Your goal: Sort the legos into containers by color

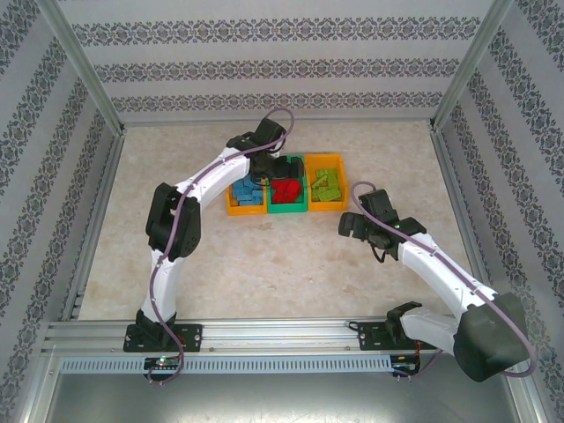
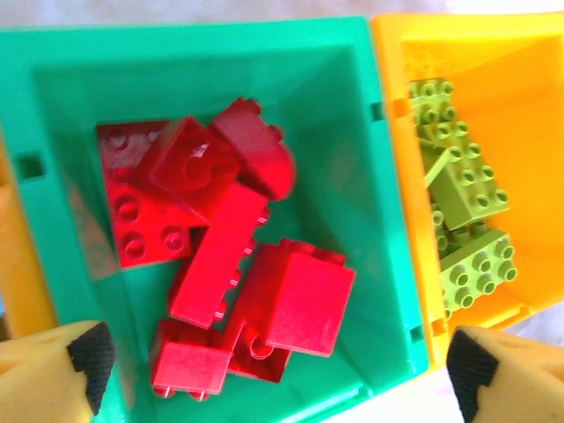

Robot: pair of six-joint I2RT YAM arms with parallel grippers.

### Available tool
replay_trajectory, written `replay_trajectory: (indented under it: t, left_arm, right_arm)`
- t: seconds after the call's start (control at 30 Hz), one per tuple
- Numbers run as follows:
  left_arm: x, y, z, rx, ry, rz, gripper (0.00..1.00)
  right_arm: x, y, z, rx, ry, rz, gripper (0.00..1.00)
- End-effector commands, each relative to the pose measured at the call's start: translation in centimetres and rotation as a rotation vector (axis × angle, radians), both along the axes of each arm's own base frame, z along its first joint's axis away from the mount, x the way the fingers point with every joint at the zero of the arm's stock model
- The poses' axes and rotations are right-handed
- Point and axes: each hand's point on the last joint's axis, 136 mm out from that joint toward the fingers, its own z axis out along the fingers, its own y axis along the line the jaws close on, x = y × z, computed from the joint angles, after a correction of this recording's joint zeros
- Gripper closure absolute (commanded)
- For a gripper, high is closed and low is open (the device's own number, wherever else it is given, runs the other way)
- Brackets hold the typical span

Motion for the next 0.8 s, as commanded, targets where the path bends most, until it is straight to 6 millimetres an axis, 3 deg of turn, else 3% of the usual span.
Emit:
replay_trajectory:
  t: [0.0, 0.07, 0.2, 0.3, 0.5, 0.57, 0.67, 0.77]
  left_arm:
    - [-0.5, 1.8, 5.1, 0.008, -0.124, 0.044, 0.00]
    - [-1.1, 3.3, 7.2, 0.040, -0.202, 0.057, 0.00]
    - [-2.9, 7.7, 9.4, 0.175, -0.353, 0.102, 0.01]
    - [-4.1, 10.5, 10.5, 0.244, -0.494, 0.105, 0.01]
    - [-6.4, 19.4, 8.7, 0.359, -0.588, 0.252, 0.01]
    - [-7.3, 22.5, 8.0, 0.409, -0.601, 0.312, 0.01]
    - [-8.8, 25.6, 7.5, 0.510, -0.646, 0.358, 0.01]
    - [-10.0, 27.7, 6.5, 0.575, -0.701, 0.394, 0.01]
  right_arm:
    - [0.9, -2.0, 1.3, -0.115, -0.085, 0.006, 0.02]
    - [2.0, -3.1, 2.5, -0.180, -0.156, 0.025, 0.02]
    - [4.0, -4.9, 5.0, -0.254, -0.313, 0.030, 0.02]
    - [5.7, -5.9, 4.9, -0.298, -0.447, 0.037, 0.02]
    - [9.2, -7.4, 2.2, -0.312, -0.546, 0.021, 0.02]
    - [10.3, -7.5, 2.2, -0.303, -0.595, 0.001, 0.02]
    - [11.3, -7.6, 2.5, -0.323, -0.630, -0.003, 0.02]
    - [12.0, -8.2, 0.5, -0.278, -0.670, -0.013, 0.02]
